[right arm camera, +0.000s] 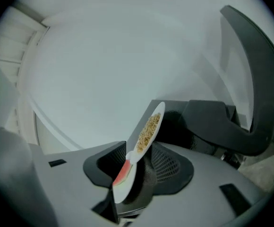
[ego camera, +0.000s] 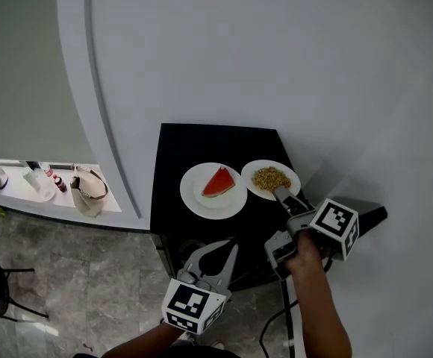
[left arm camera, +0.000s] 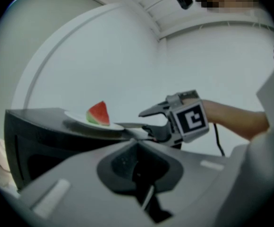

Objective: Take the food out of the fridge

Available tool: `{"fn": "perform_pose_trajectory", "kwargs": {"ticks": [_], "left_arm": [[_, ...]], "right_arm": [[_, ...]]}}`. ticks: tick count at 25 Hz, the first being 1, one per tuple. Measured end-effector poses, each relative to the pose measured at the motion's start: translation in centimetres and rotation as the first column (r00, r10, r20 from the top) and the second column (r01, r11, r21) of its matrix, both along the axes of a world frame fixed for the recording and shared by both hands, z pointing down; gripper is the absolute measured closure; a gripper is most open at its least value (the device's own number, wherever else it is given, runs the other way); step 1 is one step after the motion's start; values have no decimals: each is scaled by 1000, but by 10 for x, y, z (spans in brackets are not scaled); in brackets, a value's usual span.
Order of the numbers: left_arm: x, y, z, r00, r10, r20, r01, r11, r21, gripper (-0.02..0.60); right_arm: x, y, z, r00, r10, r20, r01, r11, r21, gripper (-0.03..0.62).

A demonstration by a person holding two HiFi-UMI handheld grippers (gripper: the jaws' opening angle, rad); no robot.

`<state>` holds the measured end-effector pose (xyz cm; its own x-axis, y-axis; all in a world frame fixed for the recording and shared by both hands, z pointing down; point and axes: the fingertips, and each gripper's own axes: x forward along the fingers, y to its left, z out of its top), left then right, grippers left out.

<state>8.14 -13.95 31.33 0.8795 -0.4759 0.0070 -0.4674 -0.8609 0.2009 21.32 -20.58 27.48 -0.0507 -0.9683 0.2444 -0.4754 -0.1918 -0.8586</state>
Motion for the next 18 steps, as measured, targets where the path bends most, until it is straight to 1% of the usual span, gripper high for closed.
{"fn": "perform_pose_trajectory", "kwargs": {"ticks": [3, 4, 6, 7, 12, 16, 18], "left_arm": [[0, 3, -1, 1000, 3, -12, -4, 1000, -11, 594], [1, 3, -2, 1000, 6, -17, -7, 1000, -16, 594], [2, 6, -2, 1000, 13, -19, -13, 1000, -15, 594], [2, 7, -2, 1000, 15, -18, -16, 1000, -12, 594], [2, 10, -2, 1000, 20, -13, -20, 1000, -7, 594], [4, 12, 0, 1000, 22, -10, -22, 1000, -7, 592], [5, 15, -1, 1000, 25, -6, -25, 1000, -3, 594]], "right_arm": [[-2, -1, 1, 987, -35, -154, 28, 999, -43, 456], [-2, -1, 2, 975, -52, -215, 40, 997, -61, 457], [-5, -1, 6, 939, -93, -330, 62, 993, -104, 457], [-7, 1, 8, 923, -112, -369, 72, 990, -122, 455], [-5, 9, 15, 881, -146, -450, 86, 985, -152, 444], [-7, 13, 21, 800, -201, -566, 111, 976, -190, 444], [-11, 13, 22, 760, -239, -605, 134, 968, -214, 444]]}}
